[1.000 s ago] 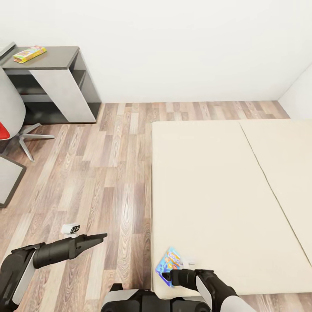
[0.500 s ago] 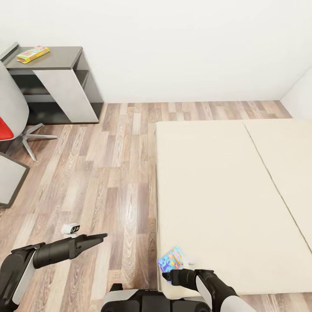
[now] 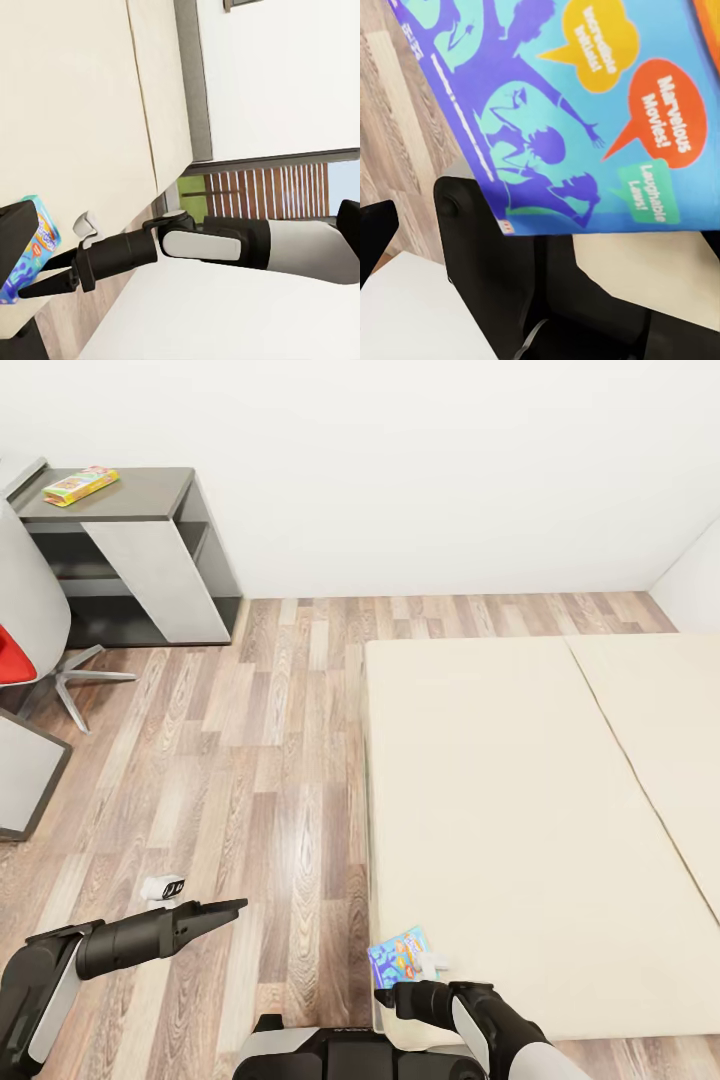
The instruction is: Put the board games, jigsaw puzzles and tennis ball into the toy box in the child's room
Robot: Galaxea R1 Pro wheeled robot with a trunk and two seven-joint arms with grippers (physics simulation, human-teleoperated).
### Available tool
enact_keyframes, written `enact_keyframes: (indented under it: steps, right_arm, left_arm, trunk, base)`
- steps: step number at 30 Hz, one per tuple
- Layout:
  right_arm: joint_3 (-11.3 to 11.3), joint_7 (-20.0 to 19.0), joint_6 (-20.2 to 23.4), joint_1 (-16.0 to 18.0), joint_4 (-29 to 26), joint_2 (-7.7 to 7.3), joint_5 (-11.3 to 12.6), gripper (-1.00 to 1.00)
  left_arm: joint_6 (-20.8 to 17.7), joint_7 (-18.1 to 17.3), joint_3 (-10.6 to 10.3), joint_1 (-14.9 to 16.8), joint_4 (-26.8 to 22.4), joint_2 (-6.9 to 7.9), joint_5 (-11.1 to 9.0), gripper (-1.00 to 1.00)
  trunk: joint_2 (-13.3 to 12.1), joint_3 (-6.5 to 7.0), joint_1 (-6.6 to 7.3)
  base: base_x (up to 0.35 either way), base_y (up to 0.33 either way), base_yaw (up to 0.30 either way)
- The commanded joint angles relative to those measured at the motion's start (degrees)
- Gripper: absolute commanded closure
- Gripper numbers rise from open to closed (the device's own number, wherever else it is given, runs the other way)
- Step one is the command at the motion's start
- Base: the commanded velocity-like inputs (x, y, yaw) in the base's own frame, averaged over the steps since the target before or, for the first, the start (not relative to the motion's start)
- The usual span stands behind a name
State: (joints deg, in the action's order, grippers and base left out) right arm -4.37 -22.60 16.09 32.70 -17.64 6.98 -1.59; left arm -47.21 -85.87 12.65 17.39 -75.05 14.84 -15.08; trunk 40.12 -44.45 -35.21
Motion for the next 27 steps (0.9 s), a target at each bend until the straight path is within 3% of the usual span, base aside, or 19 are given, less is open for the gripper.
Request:
enact_keyframes:
  steps: [1,27]
  right_arm:
    - [-0.46,-0.25,0.44,0.00,-0.12,0.05,-0.17,-1.00]
    - [-0.46,-0.25,0.44,0.00,-0.12,0.05,-0.17,-1.00]
  left_arm:
    - [-0.60,-0.18,0.00,0.01,-0.01,0.02,-0.03,-1.00]
    - [-0.62,-0.18,0.00,0.01,-0.01,0.01,-0.03,-1.00]
  trunk:
    - [0.05,-0.04,-0.01]
    - [0.05,-0.04,-0.01]
  base:
    - [0.000,0.002,0.000]
    - [0.000,0.044,0.000]
